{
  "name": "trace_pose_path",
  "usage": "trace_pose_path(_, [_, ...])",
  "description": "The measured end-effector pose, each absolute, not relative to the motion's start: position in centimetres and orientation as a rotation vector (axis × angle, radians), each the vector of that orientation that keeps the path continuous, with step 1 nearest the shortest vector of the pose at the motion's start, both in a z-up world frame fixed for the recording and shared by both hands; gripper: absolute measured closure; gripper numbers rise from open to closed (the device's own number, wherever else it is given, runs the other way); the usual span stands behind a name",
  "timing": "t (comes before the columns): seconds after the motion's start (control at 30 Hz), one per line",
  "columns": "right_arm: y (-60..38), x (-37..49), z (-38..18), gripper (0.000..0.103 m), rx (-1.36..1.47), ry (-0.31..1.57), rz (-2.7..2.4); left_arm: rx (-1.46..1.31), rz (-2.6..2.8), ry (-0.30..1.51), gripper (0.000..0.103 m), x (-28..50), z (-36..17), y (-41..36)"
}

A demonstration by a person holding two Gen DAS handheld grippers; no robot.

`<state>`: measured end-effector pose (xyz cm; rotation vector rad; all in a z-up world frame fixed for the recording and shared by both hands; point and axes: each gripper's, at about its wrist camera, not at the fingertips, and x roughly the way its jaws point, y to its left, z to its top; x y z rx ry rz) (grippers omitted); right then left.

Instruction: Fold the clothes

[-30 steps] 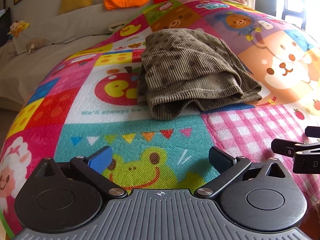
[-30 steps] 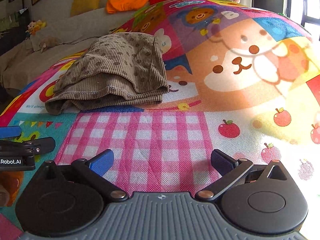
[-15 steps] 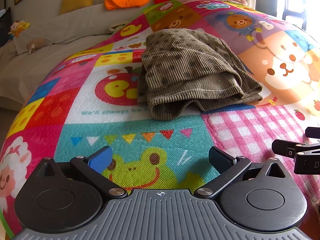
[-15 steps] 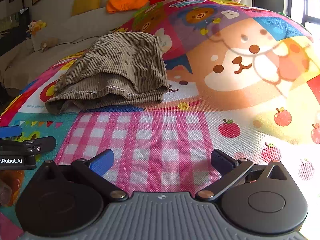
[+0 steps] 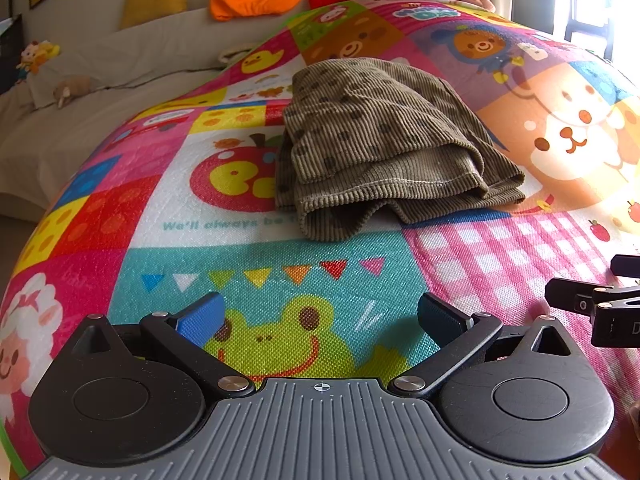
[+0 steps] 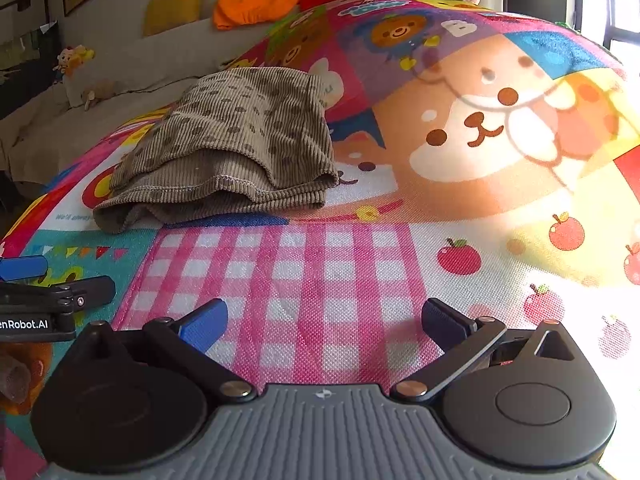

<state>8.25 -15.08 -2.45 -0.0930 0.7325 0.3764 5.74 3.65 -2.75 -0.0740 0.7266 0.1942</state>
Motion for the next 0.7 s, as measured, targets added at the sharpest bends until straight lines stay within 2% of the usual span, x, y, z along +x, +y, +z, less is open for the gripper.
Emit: trace_pose_path(0.7, [-15.43,8.19,-2.33,0.0,-0.074,0.729,0.383,-0.076,0.195,0.726,0.0,5.76,-2.75,3.62])
